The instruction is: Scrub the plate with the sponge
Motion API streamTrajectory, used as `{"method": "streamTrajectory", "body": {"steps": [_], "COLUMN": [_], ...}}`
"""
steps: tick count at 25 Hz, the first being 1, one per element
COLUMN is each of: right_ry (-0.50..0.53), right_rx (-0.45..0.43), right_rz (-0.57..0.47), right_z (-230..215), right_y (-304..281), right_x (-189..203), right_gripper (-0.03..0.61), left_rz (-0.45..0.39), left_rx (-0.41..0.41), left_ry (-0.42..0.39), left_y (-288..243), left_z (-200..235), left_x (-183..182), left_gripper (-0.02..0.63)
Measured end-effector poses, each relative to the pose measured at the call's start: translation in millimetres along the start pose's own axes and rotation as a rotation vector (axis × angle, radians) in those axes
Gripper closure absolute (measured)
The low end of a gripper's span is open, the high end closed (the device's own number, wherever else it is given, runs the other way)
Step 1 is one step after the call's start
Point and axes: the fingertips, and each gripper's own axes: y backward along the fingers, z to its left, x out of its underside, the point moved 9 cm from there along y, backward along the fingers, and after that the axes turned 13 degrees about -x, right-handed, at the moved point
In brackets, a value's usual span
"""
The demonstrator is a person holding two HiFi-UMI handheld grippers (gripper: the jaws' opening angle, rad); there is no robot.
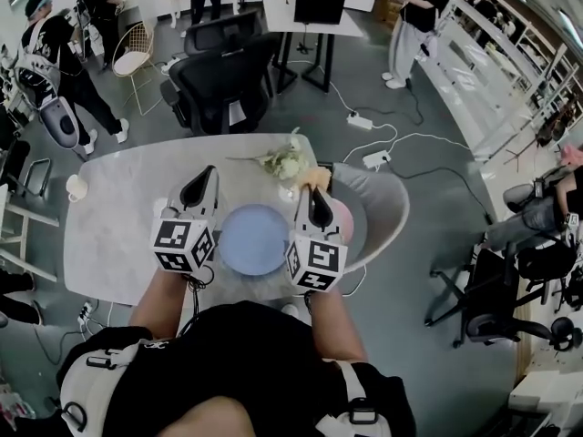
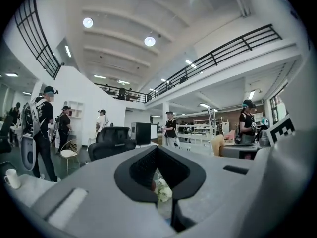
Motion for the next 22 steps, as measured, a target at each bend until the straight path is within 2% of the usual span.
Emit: {"method": "streamTrajectory", "body": {"steps": [5, 12, 22], "right_ry": [0.007, 0.0, 0.001], "right_rx": [-0.017, -0.015, -0.018], "right_rz": [0.002, -0.006, -0.001], "right_z": [1, 1, 0], "right_y": [1, 1, 2], "right_x": [1, 2, 2], "right_gripper": [0.549, 0.549, 0.549], "left_rz": [0.069, 0.063, 0.063], "left_rx": [0.046, 0.044, 0.007], "left_ry": [0.066, 0.013, 0.01], "left_y": [-1, -2, -2], "left_z": [-6, -14, -16], "left_x": [18, 19, 21], "left_gripper": [0.609, 0.609, 0.609]}}
